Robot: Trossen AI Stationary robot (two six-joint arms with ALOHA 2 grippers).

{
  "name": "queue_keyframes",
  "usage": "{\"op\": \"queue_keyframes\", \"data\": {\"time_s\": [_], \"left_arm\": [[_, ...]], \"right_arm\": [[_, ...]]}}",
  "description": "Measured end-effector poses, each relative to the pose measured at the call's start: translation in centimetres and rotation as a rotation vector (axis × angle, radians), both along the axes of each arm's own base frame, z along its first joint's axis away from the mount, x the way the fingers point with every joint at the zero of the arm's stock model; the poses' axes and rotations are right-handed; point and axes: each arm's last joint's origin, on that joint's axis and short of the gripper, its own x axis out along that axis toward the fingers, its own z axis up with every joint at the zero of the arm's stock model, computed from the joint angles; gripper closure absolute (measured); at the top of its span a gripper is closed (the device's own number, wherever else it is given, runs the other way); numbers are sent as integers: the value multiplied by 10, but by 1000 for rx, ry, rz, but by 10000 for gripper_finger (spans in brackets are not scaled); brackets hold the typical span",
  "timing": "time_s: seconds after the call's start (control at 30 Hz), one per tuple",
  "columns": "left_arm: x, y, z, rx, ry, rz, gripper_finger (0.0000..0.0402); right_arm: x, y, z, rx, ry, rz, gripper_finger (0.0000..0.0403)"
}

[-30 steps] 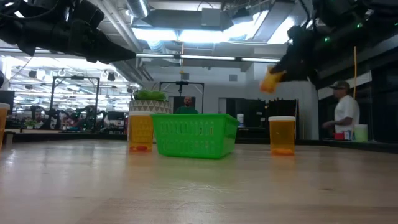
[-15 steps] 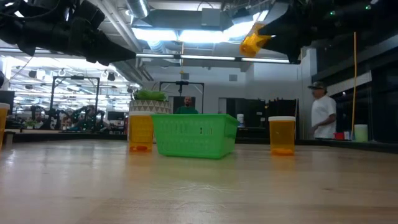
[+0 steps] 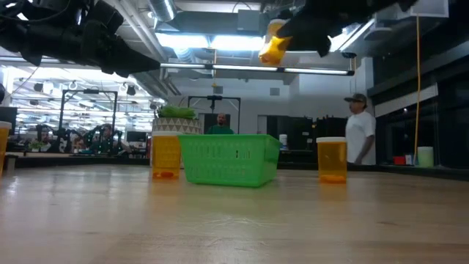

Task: Pick and place pill bottles into a basket
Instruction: Put the orange pill bottle into the green basket

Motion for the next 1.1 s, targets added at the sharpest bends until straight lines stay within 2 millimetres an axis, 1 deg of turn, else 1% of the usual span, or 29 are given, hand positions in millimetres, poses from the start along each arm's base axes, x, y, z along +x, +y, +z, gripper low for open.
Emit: {"op": "queue_keyframes", "data": {"time_s": [0.17, 0.27, 0.47, 0.67, 0.9, 1.1], "left_arm": [[0, 0, 0, 1, 0, 0, 395], [0, 0, 0, 0, 1, 0, 396], [0, 0, 0, -7, 2, -2, 394], [0, 0, -1, -10, 3, -2, 396], [0, 0, -2, -62, 8, 4, 394], [0, 0, -2, -63, 8, 4, 397]], "right_arm": [[23, 7, 7, -5, 47, 21, 207], [34, 13, 5, -8, 79, 36, 207], [54, 31, -28, -24, 174, 48, 207], [75, 37, -57, -25, 182, 38, 207], [85, 37, -86, -37, 256, -13, 207], [90, 37, -100, -66, 274, -51, 207]]}}
